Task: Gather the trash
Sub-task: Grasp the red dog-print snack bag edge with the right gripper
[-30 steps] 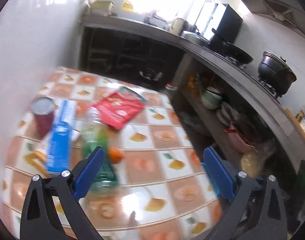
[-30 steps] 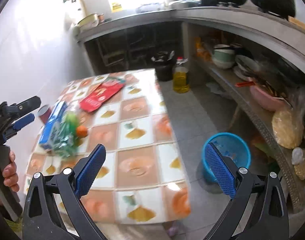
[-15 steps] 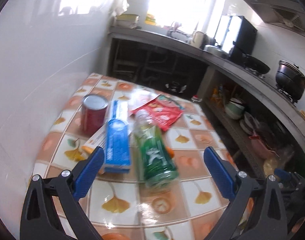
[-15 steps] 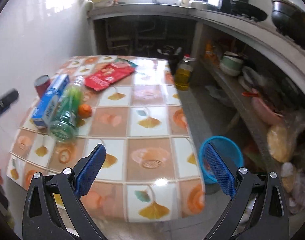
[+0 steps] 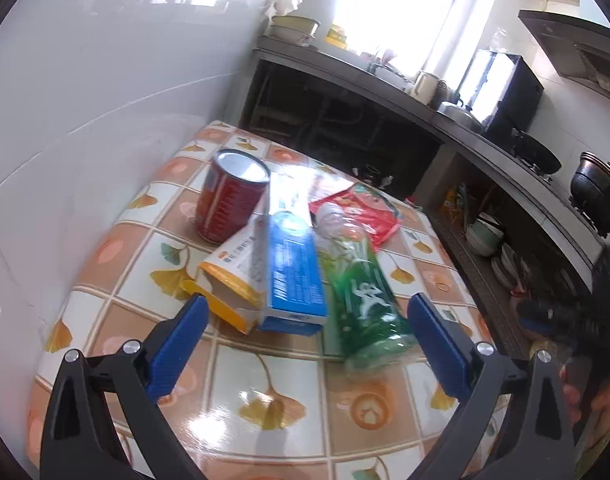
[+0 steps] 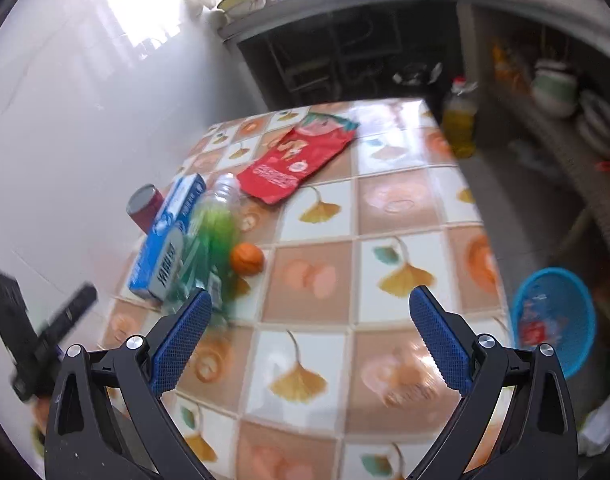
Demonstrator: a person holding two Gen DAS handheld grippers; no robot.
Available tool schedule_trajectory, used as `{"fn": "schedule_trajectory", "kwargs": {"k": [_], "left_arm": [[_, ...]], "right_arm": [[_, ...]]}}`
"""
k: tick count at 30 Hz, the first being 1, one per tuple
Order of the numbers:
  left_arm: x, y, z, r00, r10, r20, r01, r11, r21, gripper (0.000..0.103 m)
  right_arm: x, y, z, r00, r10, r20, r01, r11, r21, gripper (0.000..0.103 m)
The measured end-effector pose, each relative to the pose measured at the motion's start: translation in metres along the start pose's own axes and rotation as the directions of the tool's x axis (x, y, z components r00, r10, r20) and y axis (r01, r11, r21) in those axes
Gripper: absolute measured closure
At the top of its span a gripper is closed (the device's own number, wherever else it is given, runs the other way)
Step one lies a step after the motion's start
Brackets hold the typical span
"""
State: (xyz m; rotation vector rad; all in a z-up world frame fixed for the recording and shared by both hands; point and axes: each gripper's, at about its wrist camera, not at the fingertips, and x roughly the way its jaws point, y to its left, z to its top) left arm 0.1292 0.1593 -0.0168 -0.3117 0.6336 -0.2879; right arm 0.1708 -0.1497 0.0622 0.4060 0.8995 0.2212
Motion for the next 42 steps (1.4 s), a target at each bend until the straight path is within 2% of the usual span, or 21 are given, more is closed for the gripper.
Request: {"fn": "schedule_trajectory", "kwargs": {"k": [2,5,9,10,13,15,19,22,25,30,33,35,37,39,42], "left_arm": [[0.000,0.004,0.001,1.000,0.011,0.015,-0.012,1.000,0.011,0.006],[0.004,0.008,0.004,0.999,0.030,0.027,-0.030,0.999,0.032,0.006],[0.011,0.011,0.008,0.999,0.027,0.032,-0.028,0.999,0.041,0.006],[0.012,0.011,0.009,0.999,0.025,0.033,-0.026,0.999,0.043,0.006],[0.016,0.007,0.012,0.999,0.020,0.045,-0.023,0.998,0.063,0.006],[0.016,0.003,0.013,0.998,0.018,0.055,-0.022,0.996,0.084,0.006],[0.017,0.000,0.013,0.998,0.009,0.066,-0.016,0.994,0.109,0.006],[0.017,-0.002,0.013,0.997,-0.006,0.072,-0.002,0.993,0.121,0.006],[0.019,-0.002,0.014,0.997,-0.020,0.072,0.010,0.992,0.126,0.006],[0.022,0.002,0.014,0.997,-0.029,0.073,0.020,0.993,0.116,0.006],[0.022,0.003,0.013,0.997,-0.027,0.075,0.019,0.993,0.114,0.006],[0.022,0.003,0.012,0.997,-0.027,0.077,0.018,0.993,0.116,0.006],[0.021,0.003,0.011,0.997,-0.029,0.078,0.020,0.993,0.118,0.006],[0.020,0.002,0.010,0.997,-0.028,0.077,0.018,0.993,0.119,0.006],[0.019,0.001,0.008,0.997,-0.030,0.074,0.021,0.992,0.122,0.006]], "right_arm": [[0.015,0.000,0.017,0.998,0.068,-0.017,-0.068,0.998,0.014,0.008],[0.046,-0.002,0.045,0.990,0.131,-0.048,-0.128,0.990,0.059,0.008],[0.093,-0.011,0.075,0.978,0.183,-0.101,-0.166,0.974,0.156,0.018],[0.107,-0.014,0.083,0.977,0.176,-0.117,-0.151,0.969,0.196,0.024],[0.140,-0.019,0.100,0.973,0.171,-0.156,-0.126,0.956,0.263,0.033],[0.156,-0.019,0.110,0.974,0.140,-0.177,-0.088,0.958,0.272,0.034],[0.187,-0.026,0.124,0.975,0.036,-0.219,0.029,0.957,0.287,0.046],[0.203,-0.038,0.133,0.973,0.007,-0.232,0.072,0.941,0.330,0.052],[0.215,-0.042,0.145,0.972,-0.051,-0.229,0.123,0.942,0.312,0.056],[0.236,-0.027,0.166,0.960,-0.146,-0.238,0.195,0.960,0.200,0.058],[0.249,-0.007,0.171,0.935,-0.262,-0.240,0.275,0.961,0.024,0.067],[0.258,0.009,0.169,0.908,-0.359,-0.218,0.337,0.932,-0.133,0.081],[0.260,0.018,0.166,0.899,-0.396,-0.184,0.351,0.906,-0.236,0.084],[0.261,0.022,0.162,0.880,-0.448,-0.156,0.385,0.866,-0.319,0.096],[0.257,0.023,0.152,0.866,-0.487,-0.114,0.404,0.814,-0.417,0.098]]}}
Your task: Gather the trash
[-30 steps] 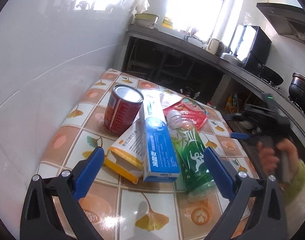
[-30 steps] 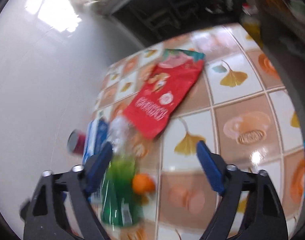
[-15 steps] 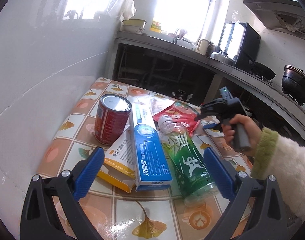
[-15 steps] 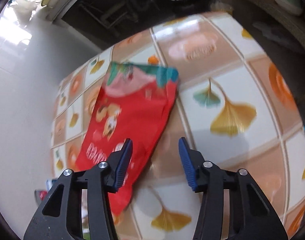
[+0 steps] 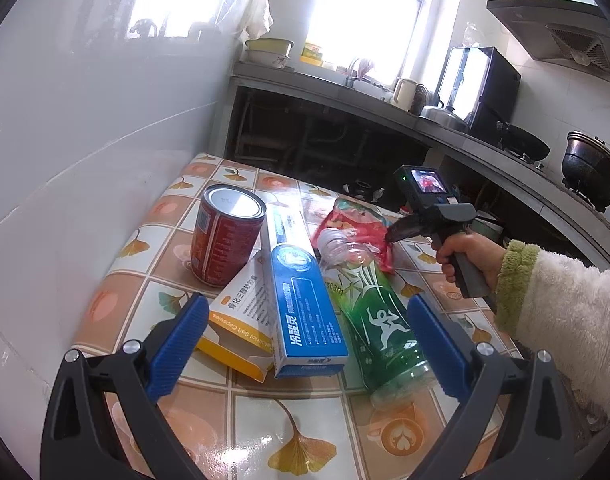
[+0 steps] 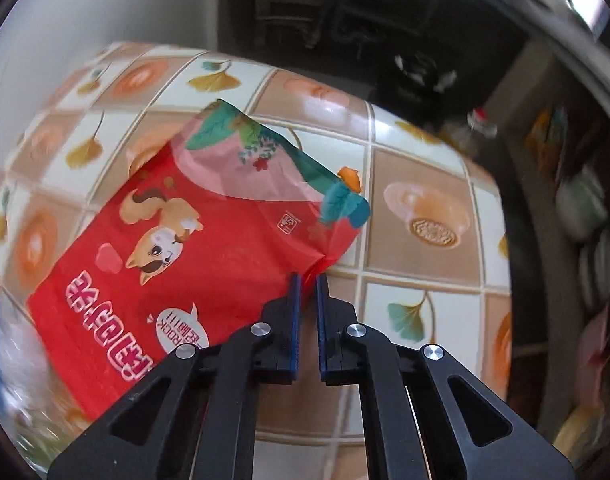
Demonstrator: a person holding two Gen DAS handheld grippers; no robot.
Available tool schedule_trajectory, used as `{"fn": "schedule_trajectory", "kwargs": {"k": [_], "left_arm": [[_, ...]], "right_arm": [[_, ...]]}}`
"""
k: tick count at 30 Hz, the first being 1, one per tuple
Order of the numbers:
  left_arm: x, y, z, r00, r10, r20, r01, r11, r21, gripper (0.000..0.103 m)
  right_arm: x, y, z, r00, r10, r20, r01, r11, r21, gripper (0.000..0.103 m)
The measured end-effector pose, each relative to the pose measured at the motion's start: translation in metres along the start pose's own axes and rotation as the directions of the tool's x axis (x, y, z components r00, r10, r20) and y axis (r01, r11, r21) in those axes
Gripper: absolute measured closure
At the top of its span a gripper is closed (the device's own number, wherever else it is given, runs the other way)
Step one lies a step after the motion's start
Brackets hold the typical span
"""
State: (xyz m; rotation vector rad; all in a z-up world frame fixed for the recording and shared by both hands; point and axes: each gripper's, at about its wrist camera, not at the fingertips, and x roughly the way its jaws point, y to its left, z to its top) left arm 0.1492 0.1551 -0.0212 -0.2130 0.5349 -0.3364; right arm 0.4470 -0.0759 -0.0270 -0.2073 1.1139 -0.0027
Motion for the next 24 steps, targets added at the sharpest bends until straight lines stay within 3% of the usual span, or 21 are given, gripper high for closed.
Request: {"fn": "schedule_trajectory", "kwargs": {"k": [6,12,17,24], "left_arm": [[0.000,-0.007,0.001,1.000,-0.012,-0.001,0.012,1.000,0.016,0.006],[-0.002,-0.013,0.000,1.000,-0.025,-0.006,0.025,0.999,0.032,0.006],[-0.006,-0.014,-0.002,0.999,-0.033,-0.006,0.033,0.999,0.032,0.006],[-0.016,-0.025,-0.007,0.998,-0.061,-0.016,0.062,0.997,0.050,0.006]], "right_arm": [[-0.009,-0.019,-0.022,1.000,-0.008,0.000,0.008,0.999,-0.038,0.099],[-0.012,-0.018,-0.043,0.996,-0.087,0.017,0.089,0.983,-0.158,0.099],[-0.020,-0.031,-0.073,0.990,-0.143,0.014,0.142,0.963,-0.230,0.099],[-0.045,-0.042,-0.132,0.987,-0.156,0.027,0.157,0.938,-0.311,0.099]]}}
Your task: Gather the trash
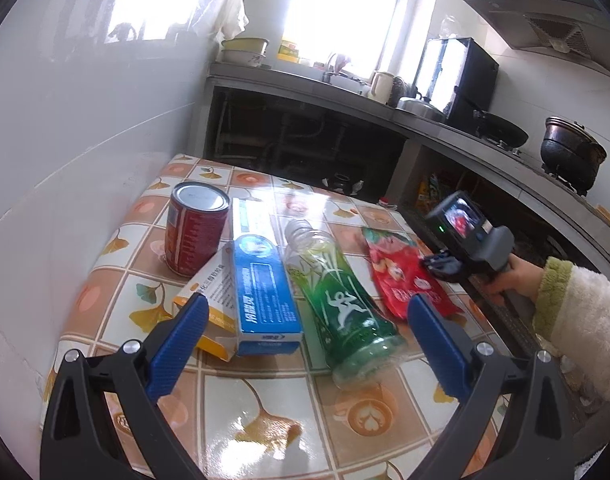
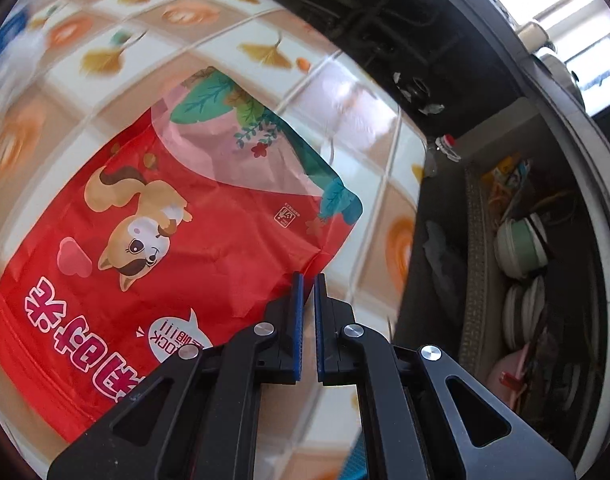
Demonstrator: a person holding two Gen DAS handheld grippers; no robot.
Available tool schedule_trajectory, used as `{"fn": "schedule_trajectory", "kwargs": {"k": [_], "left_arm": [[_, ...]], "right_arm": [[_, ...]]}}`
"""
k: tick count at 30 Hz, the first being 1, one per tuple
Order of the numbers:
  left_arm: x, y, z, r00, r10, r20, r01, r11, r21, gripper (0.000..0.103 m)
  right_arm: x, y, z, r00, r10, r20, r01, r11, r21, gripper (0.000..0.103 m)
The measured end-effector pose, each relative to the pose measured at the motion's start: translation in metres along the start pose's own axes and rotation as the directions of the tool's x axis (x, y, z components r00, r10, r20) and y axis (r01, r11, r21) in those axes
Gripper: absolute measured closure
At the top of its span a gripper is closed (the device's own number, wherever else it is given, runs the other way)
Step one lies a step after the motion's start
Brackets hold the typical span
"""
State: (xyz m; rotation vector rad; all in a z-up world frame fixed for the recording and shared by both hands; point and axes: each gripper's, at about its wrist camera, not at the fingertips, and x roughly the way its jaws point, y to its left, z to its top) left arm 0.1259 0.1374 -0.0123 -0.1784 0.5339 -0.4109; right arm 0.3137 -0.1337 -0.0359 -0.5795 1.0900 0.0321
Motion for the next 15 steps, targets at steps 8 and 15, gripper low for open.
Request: {"fn": "schedule_trajectory", "kwargs": {"k": [8,15], "left_arm": [[-0.005,-0.022,-0.006,0.999,-0.018,-0.027,0.019,0.999,0.049,0.006],[0.009,-0.048,-0.011,0.995,-0.026,-0.096,0.035,0.995,0.092,0.006]], "right_arm": [[-0.043,0.035,-0.059,0.998,0.042,0.051,-0.039,0.998,-0.056,0.099],[-0.071,0.049,-0.090,0.984,0.142,0.106,-0.149,0.986,0.071,0.099]]}}
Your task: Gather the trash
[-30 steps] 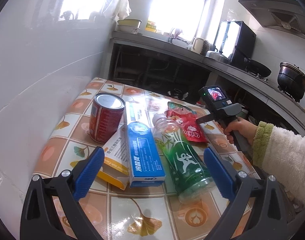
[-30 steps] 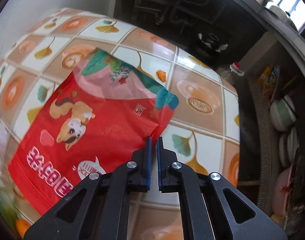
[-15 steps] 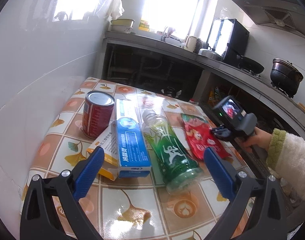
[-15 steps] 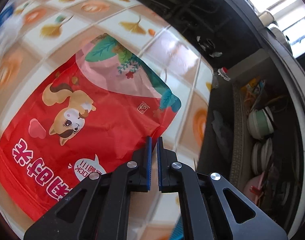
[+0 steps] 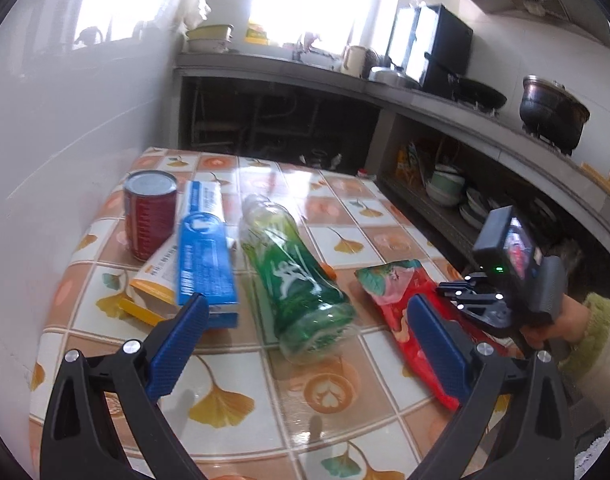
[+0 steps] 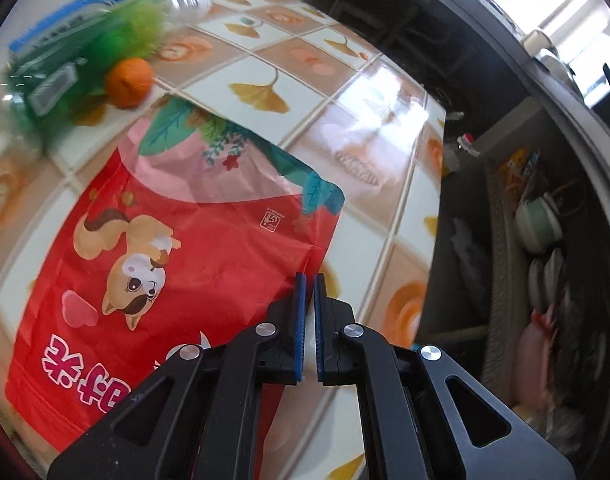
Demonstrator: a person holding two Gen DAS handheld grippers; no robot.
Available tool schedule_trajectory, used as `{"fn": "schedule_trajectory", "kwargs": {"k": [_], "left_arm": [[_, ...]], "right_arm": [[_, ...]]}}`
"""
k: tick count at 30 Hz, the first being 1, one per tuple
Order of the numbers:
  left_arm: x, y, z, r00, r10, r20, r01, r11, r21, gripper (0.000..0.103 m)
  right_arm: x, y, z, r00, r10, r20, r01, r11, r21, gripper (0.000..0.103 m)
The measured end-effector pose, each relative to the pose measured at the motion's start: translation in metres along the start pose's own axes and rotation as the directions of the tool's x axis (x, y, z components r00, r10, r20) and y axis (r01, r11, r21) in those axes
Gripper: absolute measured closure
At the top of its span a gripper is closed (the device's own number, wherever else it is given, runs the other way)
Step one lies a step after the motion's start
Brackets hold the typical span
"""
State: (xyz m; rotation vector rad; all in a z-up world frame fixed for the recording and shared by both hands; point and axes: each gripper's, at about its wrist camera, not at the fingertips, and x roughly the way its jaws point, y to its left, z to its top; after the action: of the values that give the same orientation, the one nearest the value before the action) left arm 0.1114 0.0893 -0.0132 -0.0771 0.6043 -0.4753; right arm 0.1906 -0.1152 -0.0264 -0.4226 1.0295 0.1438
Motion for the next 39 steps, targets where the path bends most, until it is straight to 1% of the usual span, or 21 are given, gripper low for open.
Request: {"fn": "schedule_trajectory", "kwargs": {"k": [1,3,5,6,9,11,12,14,15,17,21,23,24,27,30,32,35,39], "left_arm": [[0.004,-0.003,0.001,1.000,0.001,-0.008,-0.001,1.000,0.005,0.006],[0.011,-0.010,0.002,1.000,0.011,-0.021,-0.011,1.000,0.026,0.006],[0.020,-0.017,0.003,0.999,0.041,-0.034,-0.039,0.998,0.051,0.006],[0.025,-0.021,0.004,0.997,0.059,-0.043,-0.056,0.996,0.063,0.006],[0.045,-0.032,0.004,0.989,0.130,-0.069,-0.122,0.986,0.112,0.007],[0.059,-0.038,0.005,0.979,0.185,-0.092,-0.170,0.975,0.145,0.010],[0.066,-0.041,0.005,0.972,0.210,-0.102,-0.193,0.968,0.160,0.011],[0.077,-0.043,0.006,0.963,0.240,-0.121,-0.217,0.960,0.174,0.014],[0.084,-0.045,0.006,0.953,0.272,-0.134,-0.245,0.951,0.186,0.015],[0.092,-0.044,0.005,0.940,0.305,-0.153,-0.274,0.942,0.194,0.020],[0.102,-0.041,0.004,0.923,0.334,-0.189,-0.301,0.935,0.186,0.026],[0.106,-0.039,0.002,0.917,0.342,-0.204,-0.304,0.932,0.196,0.034],[0.107,-0.038,0.001,0.914,0.349,-0.207,-0.310,0.930,0.198,0.034],[0.104,-0.039,0.000,0.913,0.353,-0.207,-0.317,0.929,0.189,0.035],[0.100,-0.042,-0.003,0.909,0.360,-0.210,-0.322,0.927,0.194,0.035],[0.096,-0.044,-0.006,0.907,0.362,-0.215,-0.321,0.925,0.203,0.035],[0.084,-0.049,-0.013,0.904,0.359,-0.232,-0.310,0.925,0.221,0.035],[0.061,-0.055,-0.025,0.901,0.338,-0.271,-0.278,0.931,0.238,0.035]], "right_arm": [[0.005,-0.010,-0.003,1.000,0.016,0.005,-0.016,0.999,0.031,0.099],[0.000,-0.014,-0.007,0.999,0.041,0.017,-0.043,0.993,0.114,0.092],[-0.001,-0.019,-0.011,0.998,0.055,0.036,-0.060,0.981,0.185,0.068],[-0.004,-0.020,-0.014,0.996,0.077,0.050,-0.086,0.972,0.220,0.064],[-0.007,-0.018,-0.022,0.989,0.127,0.070,-0.142,0.949,0.283,0.062],[-0.007,-0.015,-0.025,0.988,0.132,0.077,-0.149,0.943,0.298,0.059],[-0.007,-0.016,-0.025,0.987,0.138,0.082,-0.157,0.939,0.307,0.059],[-0.005,-0.017,-0.028,0.981,0.170,0.091,-0.190,0.925,0.328,0.058],[-0.004,-0.018,-0.028,0.978,0.182,0.097,-0.205,0.919,0.338,0.058],[-0.009,-0.014,-0.035,0.976,0.189,0.106,-0.214,0.914,0.345,0.058],[-0.016,-0.011,-0.039,0.967,0.219,0.128,-0.251,0.897,0.362,0.058],[-0.016,-0.009,-0.039,0.968,0.216,0.125,-0.247,0.901,0.358,0.058],[-0.016,-0.007,-0.037,0.970,0.211,0.122,-0.241,0.907,0.346,0.058],[-0.016,-0.001,-0.037,0.971,0.206,0.120,-0.234,0.918,0.319,0.058],[-0.016,0.002,-0.038,0.971,0.206,0.122,-0.234,0.926,0.296,0.061],[-0.017,0.002,-0.039,0.970,0.209,0.122,-0.236,0.928,0.289,0.066],[-0.019,0.001,-0.043,0.970,0.208,0.122,-0.235,0.932,0.276,0.070],[-0.022,-0.002,-0.049,0.971,0.209,0.120,-0.235,0.933,0.272,0.073]]}}
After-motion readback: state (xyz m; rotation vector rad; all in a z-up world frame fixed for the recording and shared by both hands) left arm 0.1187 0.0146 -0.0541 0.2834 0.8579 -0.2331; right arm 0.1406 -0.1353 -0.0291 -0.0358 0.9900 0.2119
